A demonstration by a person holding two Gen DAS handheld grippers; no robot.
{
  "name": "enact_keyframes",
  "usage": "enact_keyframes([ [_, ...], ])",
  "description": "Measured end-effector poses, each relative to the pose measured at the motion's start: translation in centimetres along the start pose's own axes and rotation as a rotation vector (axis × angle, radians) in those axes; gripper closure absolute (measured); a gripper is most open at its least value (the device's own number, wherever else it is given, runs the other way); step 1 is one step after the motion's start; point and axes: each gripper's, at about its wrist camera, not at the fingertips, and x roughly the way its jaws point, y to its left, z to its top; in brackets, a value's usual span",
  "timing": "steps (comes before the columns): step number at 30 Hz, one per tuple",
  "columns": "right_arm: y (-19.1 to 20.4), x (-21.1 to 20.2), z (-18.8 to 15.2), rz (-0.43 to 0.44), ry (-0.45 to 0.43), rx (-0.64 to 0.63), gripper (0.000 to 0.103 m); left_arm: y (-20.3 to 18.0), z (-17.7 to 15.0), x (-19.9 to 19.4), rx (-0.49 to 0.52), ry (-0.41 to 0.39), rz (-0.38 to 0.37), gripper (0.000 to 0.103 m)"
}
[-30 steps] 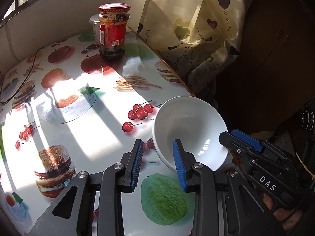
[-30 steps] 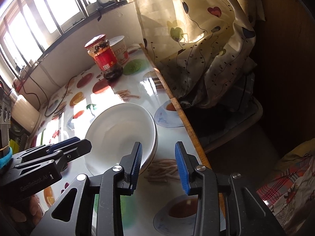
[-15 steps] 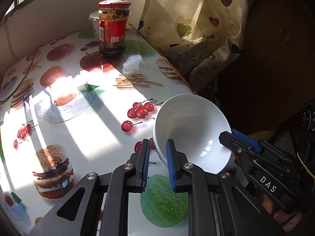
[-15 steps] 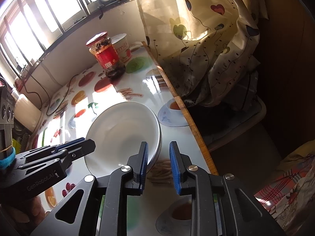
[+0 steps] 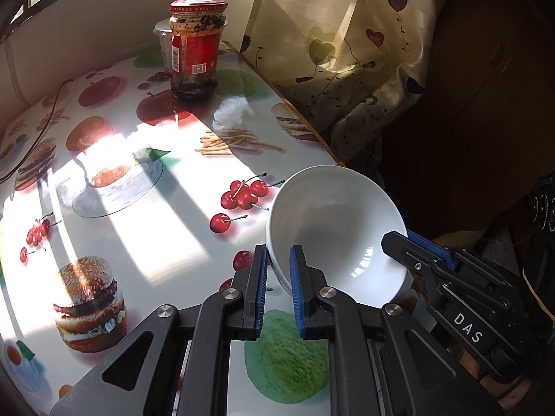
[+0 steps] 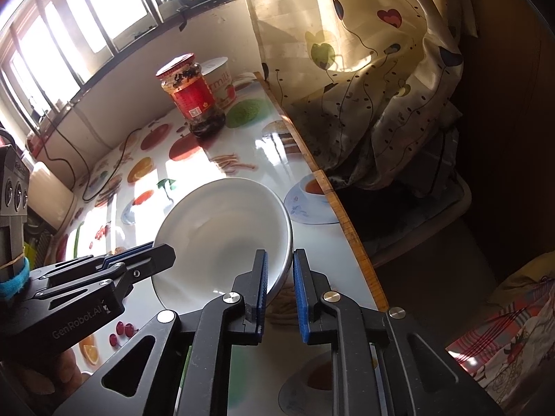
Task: Organize plates and bowls
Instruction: 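Lift the white bowl and carry it over the steel bowl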
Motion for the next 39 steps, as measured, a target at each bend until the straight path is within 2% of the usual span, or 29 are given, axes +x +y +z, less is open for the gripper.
enact_keyframes([
  [24, 0.2, -0.2, -0.1, 0.001, -0.003, 0.001, 0.088, 0.2, -0.4, -0.5, -0.010, -0.010, -0.008, 0.089],
  [28, 0.4, -0.5, -0.2, 0.005, -0.011, -0.002, 0.088, -0.3, -0.7, -1.3, 0.021, -0.033, 0.018, 0.089],
  [39, 1.3, -3.1, -1.0, 0.009, -0.045, -0.007, 0.088, -0.2, -1.2, -3.6, 0.016, -0.061, -0.004, 0.089],
])
